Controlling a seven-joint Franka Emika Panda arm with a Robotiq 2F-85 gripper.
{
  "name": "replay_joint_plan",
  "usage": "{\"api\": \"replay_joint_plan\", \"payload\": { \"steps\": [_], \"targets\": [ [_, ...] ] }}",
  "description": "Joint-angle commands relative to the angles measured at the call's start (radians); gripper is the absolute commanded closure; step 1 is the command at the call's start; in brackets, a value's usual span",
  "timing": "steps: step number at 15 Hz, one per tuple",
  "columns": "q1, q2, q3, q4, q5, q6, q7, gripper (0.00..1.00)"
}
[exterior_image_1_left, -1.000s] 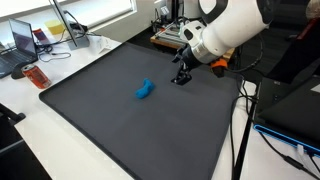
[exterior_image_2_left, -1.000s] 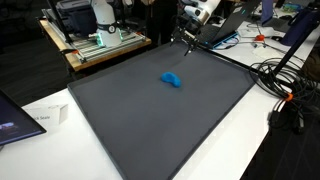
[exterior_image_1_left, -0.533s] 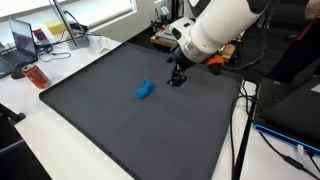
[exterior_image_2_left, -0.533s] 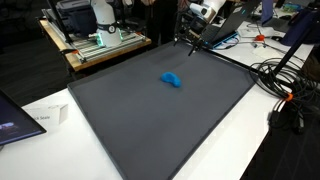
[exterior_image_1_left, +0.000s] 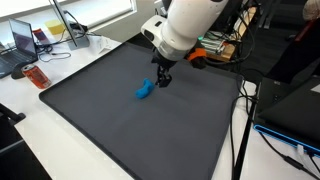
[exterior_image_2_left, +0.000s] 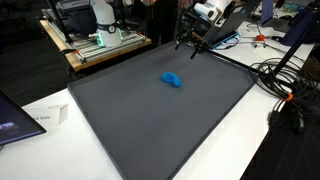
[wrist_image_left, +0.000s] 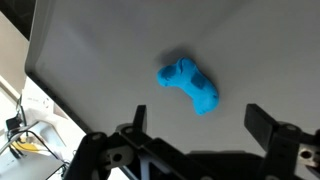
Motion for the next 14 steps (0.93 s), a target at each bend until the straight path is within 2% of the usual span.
{"api": "replay_joint_plan", "payload": {
  "steps": [1,9,14],
  "targets": [
    [-0.028,0.021,-0.016,0.050,0.047,0.019,-0.163,0.00],
    [-0.096,0.054,-0.049,0.140,0.168,0.004,-0.473,0.00],
    [-0.140,0.083,-0.056,0.186,0.289,0.000,-0.656,0.00]
  ]
}}
